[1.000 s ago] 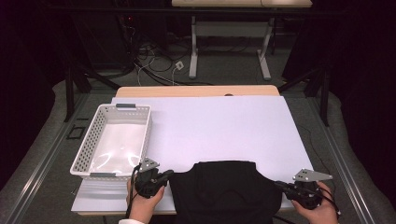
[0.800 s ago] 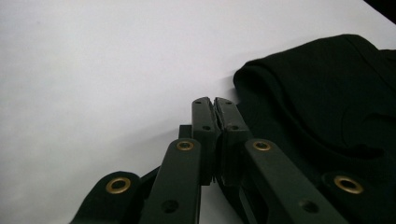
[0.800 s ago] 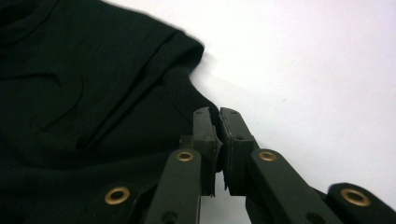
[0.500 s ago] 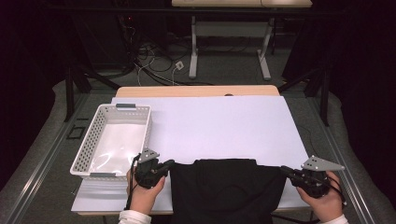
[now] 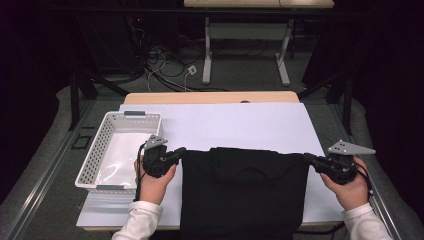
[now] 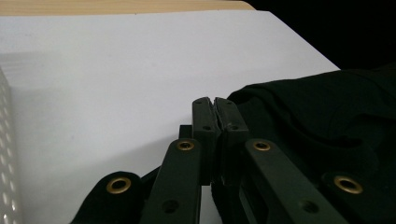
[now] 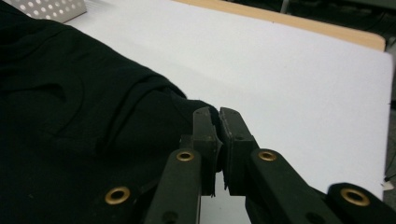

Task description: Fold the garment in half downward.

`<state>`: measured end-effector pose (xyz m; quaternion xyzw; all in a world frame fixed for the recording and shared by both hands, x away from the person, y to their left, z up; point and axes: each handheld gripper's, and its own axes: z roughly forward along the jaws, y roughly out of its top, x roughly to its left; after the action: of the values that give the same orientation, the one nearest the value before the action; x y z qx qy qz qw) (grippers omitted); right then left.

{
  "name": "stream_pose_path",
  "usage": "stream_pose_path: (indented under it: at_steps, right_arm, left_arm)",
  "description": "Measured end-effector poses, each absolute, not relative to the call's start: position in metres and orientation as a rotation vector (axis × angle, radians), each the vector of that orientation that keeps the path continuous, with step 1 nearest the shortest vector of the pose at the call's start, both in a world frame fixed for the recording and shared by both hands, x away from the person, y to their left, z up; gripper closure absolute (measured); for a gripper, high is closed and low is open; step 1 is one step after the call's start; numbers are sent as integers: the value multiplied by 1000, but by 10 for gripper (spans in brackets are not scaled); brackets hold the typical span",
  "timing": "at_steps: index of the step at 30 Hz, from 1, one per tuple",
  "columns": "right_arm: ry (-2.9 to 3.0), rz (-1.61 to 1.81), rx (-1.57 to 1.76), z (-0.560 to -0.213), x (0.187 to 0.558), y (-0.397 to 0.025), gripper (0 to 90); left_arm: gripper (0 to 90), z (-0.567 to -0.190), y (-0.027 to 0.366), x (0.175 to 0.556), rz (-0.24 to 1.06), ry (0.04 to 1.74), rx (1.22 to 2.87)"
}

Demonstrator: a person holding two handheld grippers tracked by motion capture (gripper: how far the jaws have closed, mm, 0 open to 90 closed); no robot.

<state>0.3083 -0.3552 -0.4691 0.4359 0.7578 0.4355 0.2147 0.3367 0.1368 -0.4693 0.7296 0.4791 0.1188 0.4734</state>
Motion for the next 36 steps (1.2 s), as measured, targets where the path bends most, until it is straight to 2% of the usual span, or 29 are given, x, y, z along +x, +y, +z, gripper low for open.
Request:
stream_pose_path:
  at_steps: [13,24,36]
  right_arm:
    - [2118,1102,1207,-463,350,-343,859]
    - [2069,1107,1252,-434,389,-350,859]
    - [1983,1093,1262,-391,430,-353,859]
  left_arm:
    - [883,-475,127,379,288,1230,1786]
    - [883,-441,129,412,297,1219,1699]
    - [883,-409,126,455,365,1225,1665]
